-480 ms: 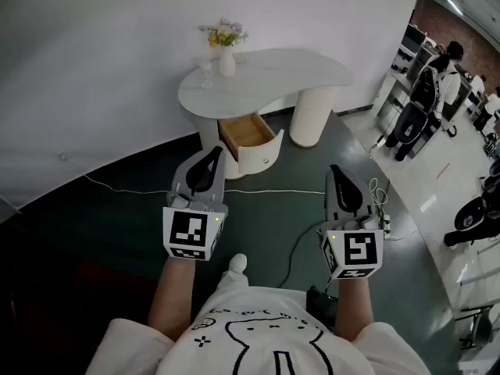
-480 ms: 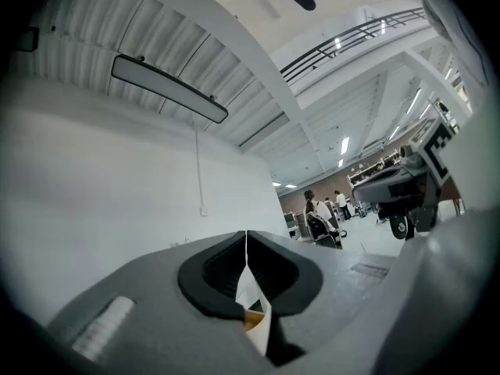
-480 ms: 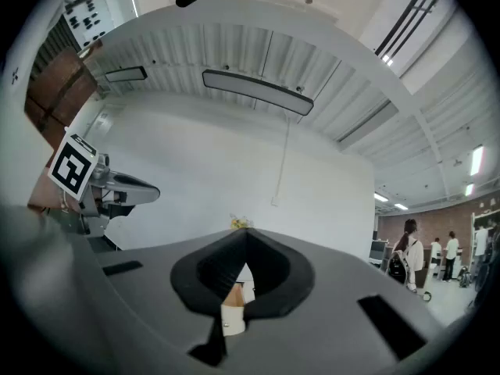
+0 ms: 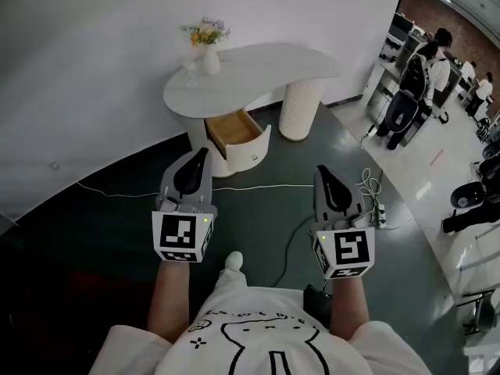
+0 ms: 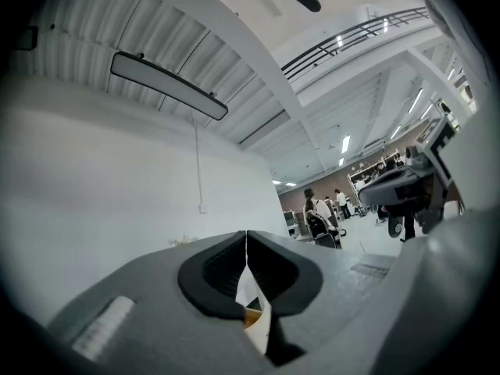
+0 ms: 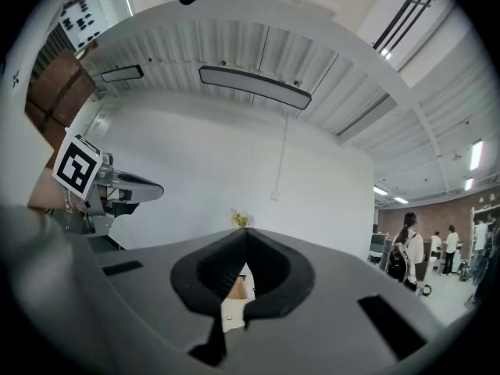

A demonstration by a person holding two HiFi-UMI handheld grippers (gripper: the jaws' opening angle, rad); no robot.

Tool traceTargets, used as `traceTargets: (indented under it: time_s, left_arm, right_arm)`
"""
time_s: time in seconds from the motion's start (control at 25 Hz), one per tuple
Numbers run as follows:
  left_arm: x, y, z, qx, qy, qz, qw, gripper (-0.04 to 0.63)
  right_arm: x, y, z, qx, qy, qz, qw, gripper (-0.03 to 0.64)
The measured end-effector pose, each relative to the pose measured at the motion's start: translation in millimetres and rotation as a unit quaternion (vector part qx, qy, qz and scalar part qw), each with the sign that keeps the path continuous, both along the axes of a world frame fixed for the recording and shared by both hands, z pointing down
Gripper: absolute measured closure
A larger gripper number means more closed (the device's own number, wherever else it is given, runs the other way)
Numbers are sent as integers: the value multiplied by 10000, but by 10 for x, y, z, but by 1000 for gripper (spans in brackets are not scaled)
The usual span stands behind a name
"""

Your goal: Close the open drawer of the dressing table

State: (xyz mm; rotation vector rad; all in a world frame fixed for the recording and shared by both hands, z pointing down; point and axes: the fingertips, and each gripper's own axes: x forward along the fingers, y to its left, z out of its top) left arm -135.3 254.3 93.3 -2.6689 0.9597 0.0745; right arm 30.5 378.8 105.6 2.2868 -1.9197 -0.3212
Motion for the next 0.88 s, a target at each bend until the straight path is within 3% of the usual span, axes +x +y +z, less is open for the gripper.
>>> traceTargets:
  time_s: [0.24,0.32,0.48,0.88]
  left_arm:
    - [94,-167,66,-98,-77,-7,9999,577]
    - [116,-280,94,-145,-75,-41,9999,577]
    - [186,-568,139,-255,-84,-108,9996,577]
    - [356,-1576,485,-698,-203,-215,9971,577]
  right_arm:
    - [66,-170,161,-81,-724,-273,9970,617]
    - [75,-297,246,-218,-831,-402,9955,452]
    - [169,-570,334,-382,-858,-412,9947,343]
    - [341,-1535,839,-1173,-830,-409,9888,336]
